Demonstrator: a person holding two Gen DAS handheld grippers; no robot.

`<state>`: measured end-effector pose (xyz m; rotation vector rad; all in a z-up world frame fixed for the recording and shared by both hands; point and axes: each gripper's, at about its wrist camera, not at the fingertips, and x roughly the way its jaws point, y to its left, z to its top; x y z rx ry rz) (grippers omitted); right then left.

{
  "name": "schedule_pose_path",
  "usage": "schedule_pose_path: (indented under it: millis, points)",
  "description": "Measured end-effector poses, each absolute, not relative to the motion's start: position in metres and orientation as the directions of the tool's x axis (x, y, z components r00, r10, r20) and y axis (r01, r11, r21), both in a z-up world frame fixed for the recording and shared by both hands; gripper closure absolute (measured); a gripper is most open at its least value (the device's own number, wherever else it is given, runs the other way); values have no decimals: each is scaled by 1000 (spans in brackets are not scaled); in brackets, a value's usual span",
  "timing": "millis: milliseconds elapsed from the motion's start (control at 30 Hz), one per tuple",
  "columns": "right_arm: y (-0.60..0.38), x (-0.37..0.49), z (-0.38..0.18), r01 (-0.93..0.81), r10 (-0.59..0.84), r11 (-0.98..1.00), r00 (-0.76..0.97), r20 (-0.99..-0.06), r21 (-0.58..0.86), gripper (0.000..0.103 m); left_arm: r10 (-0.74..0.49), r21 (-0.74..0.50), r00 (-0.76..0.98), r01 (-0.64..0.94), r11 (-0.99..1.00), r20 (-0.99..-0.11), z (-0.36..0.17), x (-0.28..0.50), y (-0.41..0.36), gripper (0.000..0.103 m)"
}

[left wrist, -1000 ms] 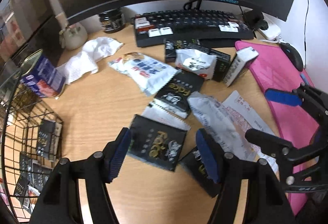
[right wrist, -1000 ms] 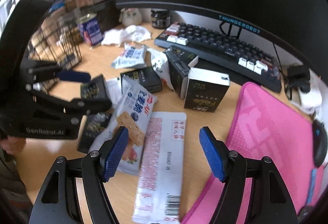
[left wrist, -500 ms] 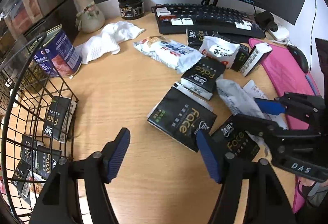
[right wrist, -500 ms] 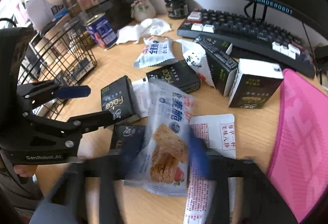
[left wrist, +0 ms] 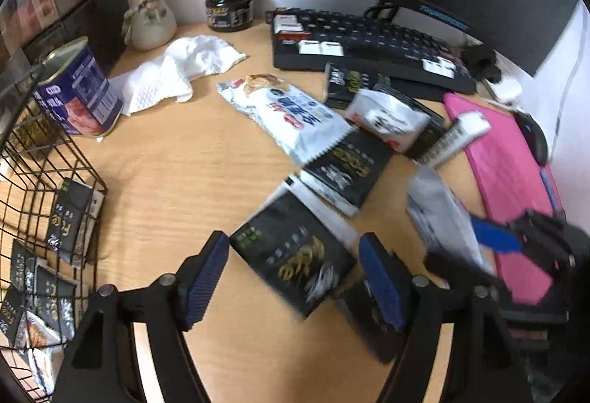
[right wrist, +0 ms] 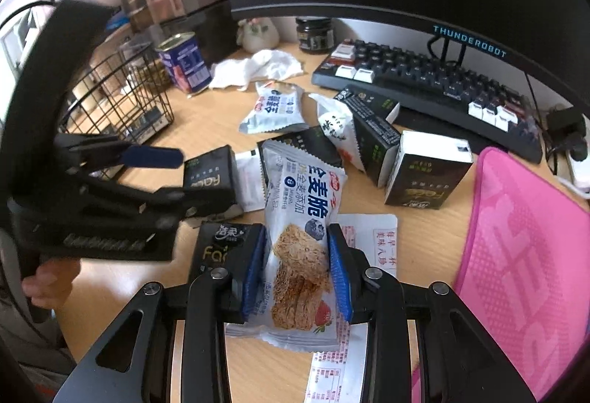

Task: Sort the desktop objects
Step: 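Grasp a white Aji snack bar with the right tool while the left tool grasps a Face pack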

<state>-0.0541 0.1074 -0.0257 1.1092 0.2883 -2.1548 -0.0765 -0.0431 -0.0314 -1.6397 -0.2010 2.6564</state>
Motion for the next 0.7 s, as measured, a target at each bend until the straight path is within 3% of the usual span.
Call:
schedule_pose_path:
  millis: [400,467,700]
  points:
    - [105,-53,-30,668,-467,-737,-394,-791,102,69,49,-78,-416,54,-995,-908,-47,-64,-50,28]
    - [104,-52,-30,672,-465,-734,-395,-792,96,69,21,-41,-429,37,-998,-903,-45,-61,-49,50]
    - [100,-47,-31,678,-460,-731,-403,-791,80,69,26,-31,-450,4,-1000,-892,-34,-54,-46,51]
